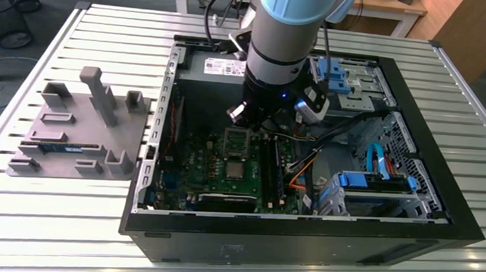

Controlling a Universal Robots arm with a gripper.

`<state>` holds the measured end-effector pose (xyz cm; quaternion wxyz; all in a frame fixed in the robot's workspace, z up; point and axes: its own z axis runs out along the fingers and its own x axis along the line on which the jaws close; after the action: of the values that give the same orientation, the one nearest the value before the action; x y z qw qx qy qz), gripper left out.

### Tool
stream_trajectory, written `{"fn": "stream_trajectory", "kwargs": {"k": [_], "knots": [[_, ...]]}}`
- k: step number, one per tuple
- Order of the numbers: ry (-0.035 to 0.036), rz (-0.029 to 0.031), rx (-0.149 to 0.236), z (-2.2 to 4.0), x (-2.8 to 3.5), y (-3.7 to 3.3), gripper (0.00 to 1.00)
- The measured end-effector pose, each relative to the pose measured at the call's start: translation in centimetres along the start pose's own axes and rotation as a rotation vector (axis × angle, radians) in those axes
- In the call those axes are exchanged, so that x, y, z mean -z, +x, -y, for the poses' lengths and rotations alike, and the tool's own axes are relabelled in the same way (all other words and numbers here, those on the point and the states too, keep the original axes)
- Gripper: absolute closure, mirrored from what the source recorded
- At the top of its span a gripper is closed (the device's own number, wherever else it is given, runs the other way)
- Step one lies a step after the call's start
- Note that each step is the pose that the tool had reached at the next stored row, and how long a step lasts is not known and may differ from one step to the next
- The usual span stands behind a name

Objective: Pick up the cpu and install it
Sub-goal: 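Close the cpu cover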

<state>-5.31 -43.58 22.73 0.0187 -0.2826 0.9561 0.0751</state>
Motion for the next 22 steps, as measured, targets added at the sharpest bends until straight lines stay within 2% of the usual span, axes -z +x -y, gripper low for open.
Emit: {"fn": "stream_trajectory", "kwargs": {"k": [3,8,22], "knots": [[-0.0024,-0.0042,0.031,0.00,0.00,0.01,0.89],[-0.0040,-0.0070,0.052,-0.02,0.18,-0.01,0.89],[-0.0059,-0.0095,0.072,-0.07,0.50,-0.04,0.89]]}}
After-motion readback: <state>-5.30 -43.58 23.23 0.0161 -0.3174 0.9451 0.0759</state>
